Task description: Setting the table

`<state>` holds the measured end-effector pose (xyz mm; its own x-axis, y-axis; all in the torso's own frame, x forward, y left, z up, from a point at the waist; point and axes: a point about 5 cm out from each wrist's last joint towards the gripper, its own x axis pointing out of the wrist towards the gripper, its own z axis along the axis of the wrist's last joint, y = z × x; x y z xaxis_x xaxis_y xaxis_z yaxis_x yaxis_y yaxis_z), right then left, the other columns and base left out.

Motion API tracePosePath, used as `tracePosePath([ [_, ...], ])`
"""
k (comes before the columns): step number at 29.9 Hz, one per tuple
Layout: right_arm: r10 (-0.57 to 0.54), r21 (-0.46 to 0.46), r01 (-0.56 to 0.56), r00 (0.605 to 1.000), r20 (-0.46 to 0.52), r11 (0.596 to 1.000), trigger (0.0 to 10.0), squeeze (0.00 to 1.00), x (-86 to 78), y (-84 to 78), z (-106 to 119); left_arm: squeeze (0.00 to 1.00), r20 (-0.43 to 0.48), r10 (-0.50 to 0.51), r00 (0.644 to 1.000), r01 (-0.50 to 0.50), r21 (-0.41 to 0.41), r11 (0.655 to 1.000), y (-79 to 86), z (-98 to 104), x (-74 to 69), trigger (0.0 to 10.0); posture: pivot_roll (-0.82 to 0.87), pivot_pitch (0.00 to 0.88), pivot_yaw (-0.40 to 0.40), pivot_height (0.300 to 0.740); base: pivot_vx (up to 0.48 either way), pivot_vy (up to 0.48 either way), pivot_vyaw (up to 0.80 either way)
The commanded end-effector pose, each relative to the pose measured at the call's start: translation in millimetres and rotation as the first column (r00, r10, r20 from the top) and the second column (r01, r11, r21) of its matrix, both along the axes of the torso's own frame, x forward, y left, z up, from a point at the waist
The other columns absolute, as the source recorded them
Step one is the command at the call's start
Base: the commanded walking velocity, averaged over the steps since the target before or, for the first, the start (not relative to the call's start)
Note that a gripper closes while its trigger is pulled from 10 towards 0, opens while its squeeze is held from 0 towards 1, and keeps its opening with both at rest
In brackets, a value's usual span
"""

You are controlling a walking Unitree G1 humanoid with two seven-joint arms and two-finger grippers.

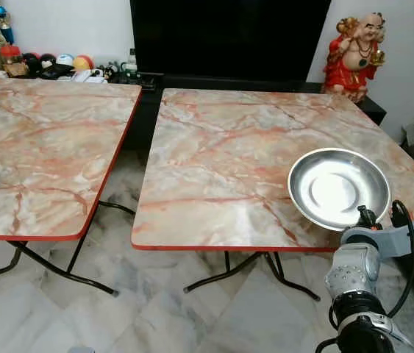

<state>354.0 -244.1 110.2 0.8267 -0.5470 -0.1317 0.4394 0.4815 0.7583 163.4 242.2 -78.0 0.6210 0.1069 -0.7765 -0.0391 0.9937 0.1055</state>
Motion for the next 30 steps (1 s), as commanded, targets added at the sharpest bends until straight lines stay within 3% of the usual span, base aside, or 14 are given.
tracePosePath([
  [1, -0.013, -0.028, 0.014, 0.999, 0.031, 1.0, 10.0, 0.0, -0.4, -5.6, 6.3, 0.0, -0.008, 0.018, 1.0, -0.018, 0.0, 1.0, 1.0, -1.4, -3.3, 10.0, 0.11, 0.015, -0.065, 0.74, 0.352, 0.0, 0.0],
  [10, -0.009, -0.034, 0.011, 0.999, 0.042, 0.999, 10.0, 0.0, -0.4, -4.6, 6.5, 0.0, -0.009, 0.023, 1.0, -0.023, -0.004, 1.0, -2.0, -2.7, -4.2, 10.0, 0.11, 0.01, -0.073, 0.74, 0.349, 0.0, 0.0],
  [17, -0.055, -0.034, 0.056, 0.998, 0.016, 0.998, 10.0, 0.0, -9.6, -10.2, -1.9, 0.0, -0.012, 0.027, 1.0, -0.027, 0.0, 1.0, -1.1, -3.4, -6.4, 10.0, 0.11, 0.011, -0.078, 0.74, 0.0, 0.0, 0.0],
  [23, -0.127, -0.022, 0.126, 0.992, -0.026, 0.992, 10.0, 0.0, -30.9, -12.5, -15.5, 0.0, -0.023, 0.029, 0.999, -0.028, 0.007, 1.0, 1.3, -4.4, -10.5, 10.0, 0.11, 0.017, -0.078, 0.74, 0.0, 0.0, 0.0],
  [25, -0.178, 0.003, 0.178, 0.982, -0.062, 0.984, 10.0, 0.0, -46.2, -13.2, -20.4, 0.0, -0.025, 0.027, 0.999, -0.027, 0.009, 1.0, 1.7, -4.6, -11.1, 10.0, 0.11, 0.019, -0.081, 0.74, 0.0, 0.0, 0.0],
  [30, -0.237, 0.014, 0.241, 0.964, -0.118, 0.971, 10.0, 0.0, -70.9, -6.0, -12.7, 0.0, -0.027, 0.017, 0.999, -0.017, 0.014, 1.0, 1.9, -4.7, -11.8, 10.0, 0.09, 0.025, -0.077, 0.74, 0.0, 0.0, 0.0],
])
